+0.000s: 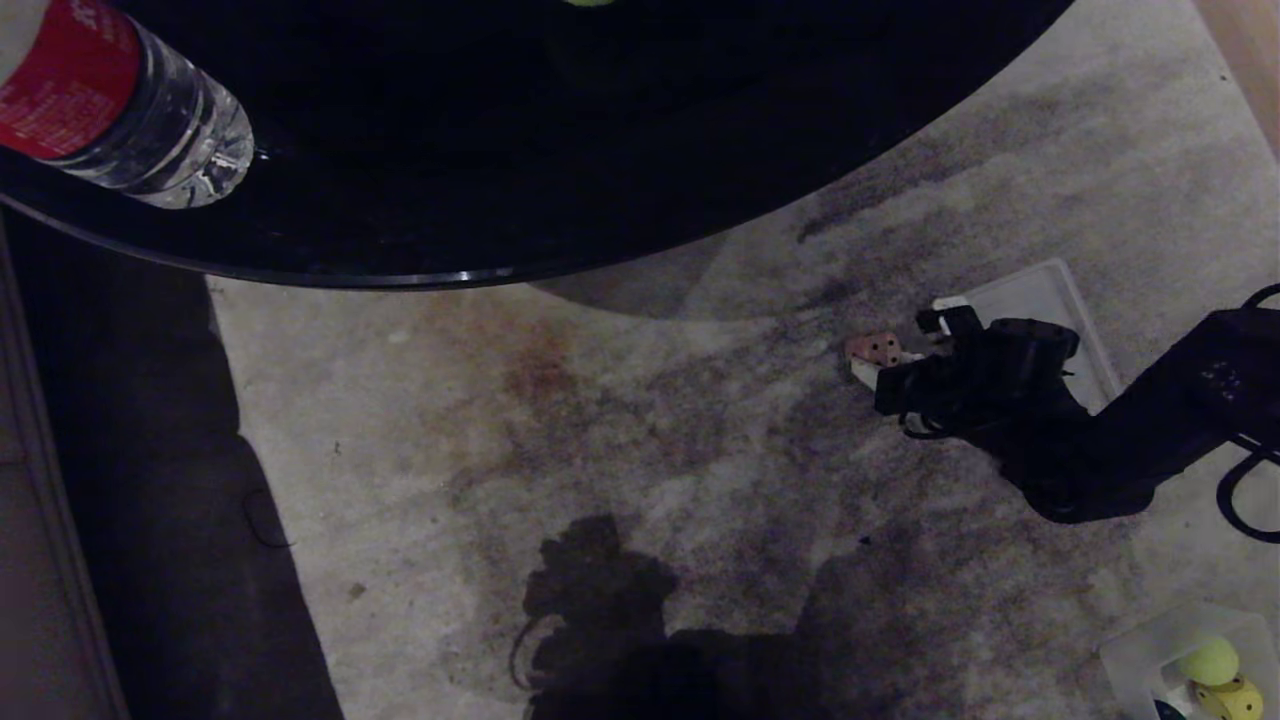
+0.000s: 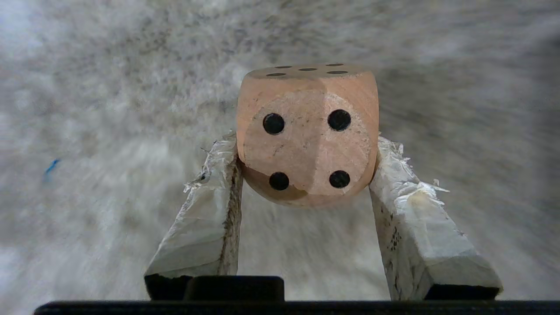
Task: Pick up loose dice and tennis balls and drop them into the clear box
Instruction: Pick up toys out of the box, then put the toys in the box
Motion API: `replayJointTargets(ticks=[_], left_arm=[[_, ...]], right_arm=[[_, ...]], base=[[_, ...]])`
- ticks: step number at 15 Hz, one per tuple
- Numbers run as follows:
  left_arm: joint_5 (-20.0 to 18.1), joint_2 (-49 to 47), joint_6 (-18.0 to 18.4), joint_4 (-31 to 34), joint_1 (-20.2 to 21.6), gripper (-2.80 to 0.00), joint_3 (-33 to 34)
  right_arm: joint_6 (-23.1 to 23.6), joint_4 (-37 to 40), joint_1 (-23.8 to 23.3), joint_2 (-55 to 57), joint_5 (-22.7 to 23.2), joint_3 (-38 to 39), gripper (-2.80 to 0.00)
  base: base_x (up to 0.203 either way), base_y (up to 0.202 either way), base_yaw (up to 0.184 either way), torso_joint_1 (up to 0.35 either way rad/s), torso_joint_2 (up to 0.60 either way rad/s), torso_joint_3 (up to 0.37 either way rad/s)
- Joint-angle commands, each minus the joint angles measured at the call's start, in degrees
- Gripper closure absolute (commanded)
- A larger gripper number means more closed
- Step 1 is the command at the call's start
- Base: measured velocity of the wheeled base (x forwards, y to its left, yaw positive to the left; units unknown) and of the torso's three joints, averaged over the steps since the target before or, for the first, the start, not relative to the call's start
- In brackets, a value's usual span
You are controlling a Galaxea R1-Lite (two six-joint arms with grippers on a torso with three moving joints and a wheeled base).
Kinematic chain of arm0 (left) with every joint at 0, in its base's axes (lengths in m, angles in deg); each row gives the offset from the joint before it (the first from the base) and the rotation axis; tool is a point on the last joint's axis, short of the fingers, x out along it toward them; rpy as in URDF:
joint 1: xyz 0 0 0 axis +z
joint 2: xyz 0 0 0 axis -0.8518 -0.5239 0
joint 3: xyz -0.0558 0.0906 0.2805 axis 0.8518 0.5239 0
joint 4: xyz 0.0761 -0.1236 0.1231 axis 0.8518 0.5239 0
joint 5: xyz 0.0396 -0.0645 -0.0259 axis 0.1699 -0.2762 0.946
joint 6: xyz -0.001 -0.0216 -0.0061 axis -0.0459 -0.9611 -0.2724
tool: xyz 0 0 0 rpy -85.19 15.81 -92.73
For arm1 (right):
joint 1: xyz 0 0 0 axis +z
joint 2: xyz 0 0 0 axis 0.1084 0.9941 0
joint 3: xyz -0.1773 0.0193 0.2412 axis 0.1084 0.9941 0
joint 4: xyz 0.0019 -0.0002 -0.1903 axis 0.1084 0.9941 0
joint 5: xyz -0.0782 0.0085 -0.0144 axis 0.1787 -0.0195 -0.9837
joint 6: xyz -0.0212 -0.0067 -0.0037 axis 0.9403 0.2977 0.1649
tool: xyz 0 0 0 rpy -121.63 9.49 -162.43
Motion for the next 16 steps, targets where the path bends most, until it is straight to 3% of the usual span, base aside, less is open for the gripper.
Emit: replayJointTargets(ticks=[1,5,16], left_arm=[[0.04,-0.06,-0.11,-0.02,0.0,0.0,0.09],[0.04,-0.06,-0.02,-0.02,0.0,0.0,0.09],[0.04,-0.06,-0.11,-0.02,0.0,0.0,0.09]], right_arm=[[-0.04,2.71,-1.61,-9.81,0.09,5.56,0.0],[-2.01,15.14,-4.65,-28.78,0.06,14.17,0.0],[-8.12,64.77,-8.86,-93.86,-4.56,42.06,0.0]], base=[[0.0,0.0,0.0,0.0,0.0,0.0],[0.0,0.0,0.0,0.0,0.0,0.0],[0.0,0.0,0.0,0.0,0.0,0.0]])
